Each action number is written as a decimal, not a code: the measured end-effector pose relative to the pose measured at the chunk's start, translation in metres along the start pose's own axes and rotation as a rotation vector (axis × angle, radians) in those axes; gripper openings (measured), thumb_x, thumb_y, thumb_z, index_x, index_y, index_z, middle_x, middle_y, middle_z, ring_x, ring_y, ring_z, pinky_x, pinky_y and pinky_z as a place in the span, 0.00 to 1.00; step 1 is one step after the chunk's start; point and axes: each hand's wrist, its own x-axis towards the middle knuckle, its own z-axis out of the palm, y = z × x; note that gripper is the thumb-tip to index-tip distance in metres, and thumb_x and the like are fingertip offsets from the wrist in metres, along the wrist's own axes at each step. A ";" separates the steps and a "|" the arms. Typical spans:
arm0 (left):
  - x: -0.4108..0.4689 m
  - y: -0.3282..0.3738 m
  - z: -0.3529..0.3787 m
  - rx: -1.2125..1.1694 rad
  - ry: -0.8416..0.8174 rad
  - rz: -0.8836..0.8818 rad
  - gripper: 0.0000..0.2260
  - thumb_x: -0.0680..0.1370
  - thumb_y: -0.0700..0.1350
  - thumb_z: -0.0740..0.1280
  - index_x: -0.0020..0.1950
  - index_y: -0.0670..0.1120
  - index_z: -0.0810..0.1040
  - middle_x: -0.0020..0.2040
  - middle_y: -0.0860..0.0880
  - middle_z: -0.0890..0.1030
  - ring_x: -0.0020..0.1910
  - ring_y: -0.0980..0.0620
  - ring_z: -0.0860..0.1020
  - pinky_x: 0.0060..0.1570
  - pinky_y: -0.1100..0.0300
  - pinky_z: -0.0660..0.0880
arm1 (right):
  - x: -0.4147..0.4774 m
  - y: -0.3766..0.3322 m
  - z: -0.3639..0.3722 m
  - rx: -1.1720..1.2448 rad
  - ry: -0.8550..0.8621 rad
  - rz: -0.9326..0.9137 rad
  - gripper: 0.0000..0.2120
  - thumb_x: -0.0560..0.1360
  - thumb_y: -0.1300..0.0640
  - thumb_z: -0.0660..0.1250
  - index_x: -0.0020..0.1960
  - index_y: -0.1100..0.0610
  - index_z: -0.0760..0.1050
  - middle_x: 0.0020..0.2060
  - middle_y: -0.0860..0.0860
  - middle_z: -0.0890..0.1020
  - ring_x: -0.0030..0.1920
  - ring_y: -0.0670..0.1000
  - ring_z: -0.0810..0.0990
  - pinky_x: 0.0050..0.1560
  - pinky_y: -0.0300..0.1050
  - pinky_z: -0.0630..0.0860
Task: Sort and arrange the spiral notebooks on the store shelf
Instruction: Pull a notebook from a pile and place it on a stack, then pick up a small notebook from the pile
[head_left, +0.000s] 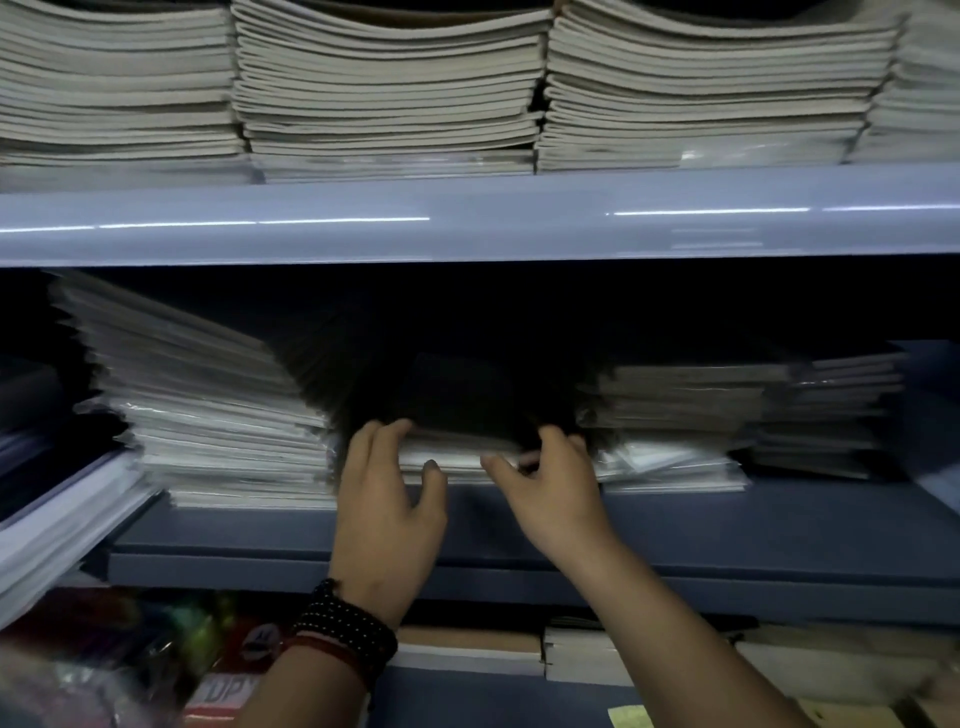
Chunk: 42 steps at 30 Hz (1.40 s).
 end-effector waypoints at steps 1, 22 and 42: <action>-0.002 0.006 0.000 -0.020 0.022 0.053 0.17 0.78 0.41 0.68 0.67 0.46 0.75 0.64 0.50 0.75 0.64 0.54 0.73 0.65 0.69 0.65 | -0.005 0.002 -0.007 0.021 -0.025 -0.032 0.17 0.76 0.44 0.70 0.58 0.52 0.71 0.54 0.49 0.72 0.47 0.44 0.78 0.45 0.37 0.75; -0.008 0.070 0.117 -0.271 -0.228 0.170 0.08 0.79 0.50 0.68 0.57 0.51 0.80 0.48 0.58 0.76 0.53 0.55 0.75 0.57 0.55 0.75 | -0.005 0.074 -0.121 -0.415 0.242 -0.163 0.15 0.76 0.41 0.66 0.52 0.51 0.80 0.43 0.47 0.74 0.50 0.49 0.72 0.57 0.49 0.73; -0.007 0.078 0.110 -0.530 -0.329 -0.102 0.08 0.82 0.45 0.61 0.47 0.55 0.76 0.51 0.52 0.75 0.50 0.66 0.72 0.48 0.69 0.66 | -0.009 0.071 -0.143 -0.604 0.298 -0.483 0.06 0.68 0.52 0.70 0.43 0.51 0.83 0.39 0.45 0.78 0.39 0.49 0.76 0.43 0.48 0.71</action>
